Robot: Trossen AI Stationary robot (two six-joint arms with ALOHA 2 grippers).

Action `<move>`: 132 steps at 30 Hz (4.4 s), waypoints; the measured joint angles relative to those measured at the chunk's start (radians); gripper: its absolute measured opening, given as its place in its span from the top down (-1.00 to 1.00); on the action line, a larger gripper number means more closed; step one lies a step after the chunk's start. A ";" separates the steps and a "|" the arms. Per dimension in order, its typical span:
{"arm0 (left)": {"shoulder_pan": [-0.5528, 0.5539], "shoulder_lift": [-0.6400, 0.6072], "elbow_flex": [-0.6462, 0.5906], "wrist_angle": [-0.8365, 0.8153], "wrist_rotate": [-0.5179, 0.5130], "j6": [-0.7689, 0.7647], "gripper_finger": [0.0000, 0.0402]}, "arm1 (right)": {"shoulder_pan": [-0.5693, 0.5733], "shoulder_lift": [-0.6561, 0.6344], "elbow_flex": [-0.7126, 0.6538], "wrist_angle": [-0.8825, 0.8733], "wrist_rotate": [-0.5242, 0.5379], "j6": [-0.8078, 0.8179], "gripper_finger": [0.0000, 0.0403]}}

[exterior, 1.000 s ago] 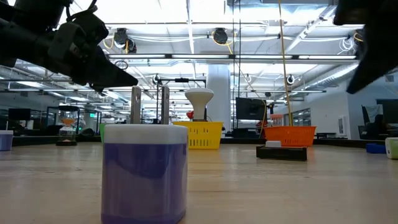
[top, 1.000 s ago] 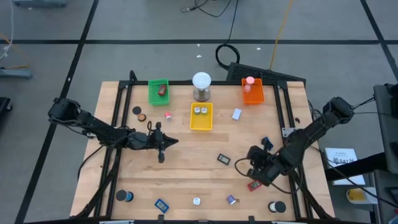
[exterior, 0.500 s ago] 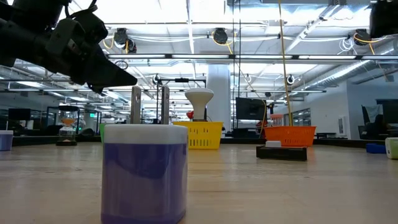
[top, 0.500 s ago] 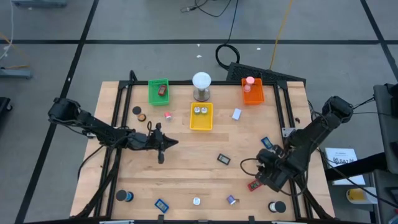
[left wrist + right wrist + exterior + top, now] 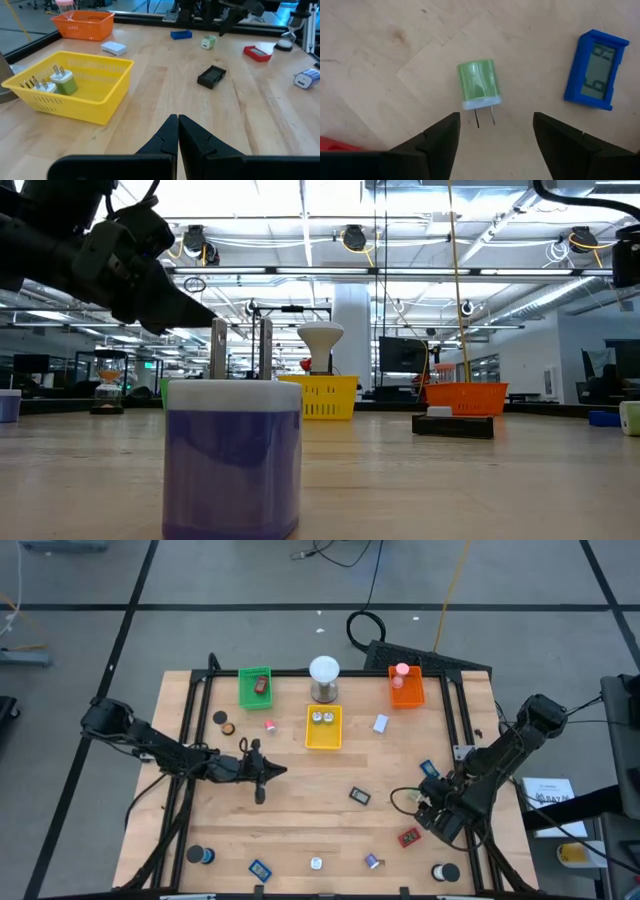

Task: Pick & Place Office items
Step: Put the green charger adapter into the yellow bin

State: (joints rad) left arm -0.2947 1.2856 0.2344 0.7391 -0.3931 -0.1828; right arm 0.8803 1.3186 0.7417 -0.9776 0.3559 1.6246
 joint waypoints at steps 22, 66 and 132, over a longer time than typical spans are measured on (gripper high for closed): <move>-0.023 0.363 0.097 0.234 0.017 0.025 0.94 | -0.002 0.000 -0.064 0.116 0.007 -0.040 -0.25; -0.025 0.398 0.129 0.197 0.044 0.058 0.94 | -0.326 0.005 0.096 0.127 -0.036 -0.544 0.78; -0.080 0.573 0.369 0.017 -0.058 0.053 0.26 | -0.656 0.688 0.703 0.559 -0.179 -1.552 0.78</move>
State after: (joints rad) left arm -0.3744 1.8587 0.6033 0.7559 -0.4511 -0.1302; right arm 0.2246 2.0064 1.4445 -0.4182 0.1764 0.0731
